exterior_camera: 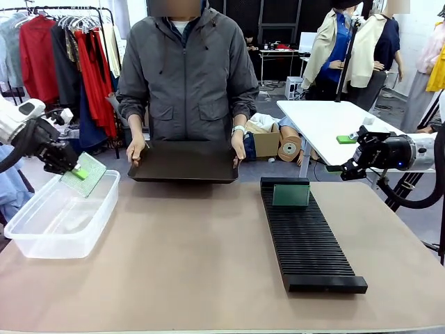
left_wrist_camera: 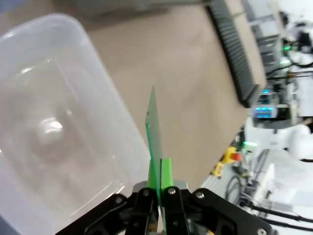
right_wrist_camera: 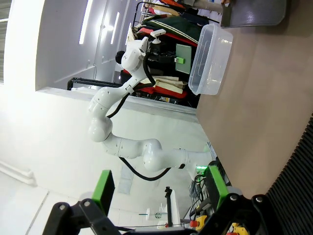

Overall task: Sort PCBs into racks and boxes based on the side picked up.
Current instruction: If the short side of the Blank PCB is picked up, insert it into the PCB Rack ; if the long side is picked up, place it in the Organizing box.

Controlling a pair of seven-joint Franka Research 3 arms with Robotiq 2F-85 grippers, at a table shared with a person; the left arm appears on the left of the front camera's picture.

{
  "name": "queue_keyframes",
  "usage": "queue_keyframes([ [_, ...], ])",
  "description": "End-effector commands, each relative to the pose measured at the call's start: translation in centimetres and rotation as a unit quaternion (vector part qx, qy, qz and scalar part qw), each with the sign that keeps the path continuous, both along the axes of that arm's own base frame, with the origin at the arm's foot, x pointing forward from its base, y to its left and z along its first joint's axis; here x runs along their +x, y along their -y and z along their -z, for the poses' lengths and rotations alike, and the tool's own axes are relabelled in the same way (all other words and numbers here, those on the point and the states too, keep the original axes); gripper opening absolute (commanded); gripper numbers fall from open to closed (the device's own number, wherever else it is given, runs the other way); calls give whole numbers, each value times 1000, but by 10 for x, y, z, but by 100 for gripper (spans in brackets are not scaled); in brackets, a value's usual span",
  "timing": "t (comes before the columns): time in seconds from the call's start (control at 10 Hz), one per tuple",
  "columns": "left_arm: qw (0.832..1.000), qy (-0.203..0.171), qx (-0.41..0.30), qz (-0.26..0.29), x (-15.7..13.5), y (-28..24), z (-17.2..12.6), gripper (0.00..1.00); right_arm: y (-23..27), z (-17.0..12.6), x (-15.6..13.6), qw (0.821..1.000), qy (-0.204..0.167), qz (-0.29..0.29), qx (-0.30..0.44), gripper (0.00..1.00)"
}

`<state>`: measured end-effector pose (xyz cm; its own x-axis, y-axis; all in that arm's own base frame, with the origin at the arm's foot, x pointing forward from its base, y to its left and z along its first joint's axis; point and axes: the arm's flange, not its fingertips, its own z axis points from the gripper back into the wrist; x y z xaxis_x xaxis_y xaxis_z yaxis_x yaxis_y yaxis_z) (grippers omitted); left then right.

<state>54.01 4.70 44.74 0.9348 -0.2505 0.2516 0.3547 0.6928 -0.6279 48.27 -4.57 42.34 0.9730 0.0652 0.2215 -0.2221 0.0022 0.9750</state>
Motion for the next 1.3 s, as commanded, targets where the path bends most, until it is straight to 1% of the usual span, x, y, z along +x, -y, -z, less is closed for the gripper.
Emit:
queue_keyframes([
  [0.0, 997, -1, 83, -8, -11, 6, 4, 0, 0, -4, 0, 1000, -4, 2, -3, 100],
  [0.1, 995, -6, 98, -5, -10, 6, 12, 0, 0, -4, 0, 1000, -4, 2, -3, 100],
  [0.4, 995, -8, 101, -7, -1, 12, 31, 0, 0, -4, 0, 1000, -4, 2, -3, 100],
  [0.6, 994, -20, 111, -14, 4, 12, 52, 0, 0, -4, 0, 1000, -4, 2, -3, 100],
  [0.9, 992, -40, 114, -24, 9, 9, 75, 0, 0, -4, 0, 1000, -4, 2, -3, 100],
  [1.2, 994, -36, 100, -30, 14, 12, 93, 0, 0, -4, 0, 1000, -4, 2, -3, 100],
])
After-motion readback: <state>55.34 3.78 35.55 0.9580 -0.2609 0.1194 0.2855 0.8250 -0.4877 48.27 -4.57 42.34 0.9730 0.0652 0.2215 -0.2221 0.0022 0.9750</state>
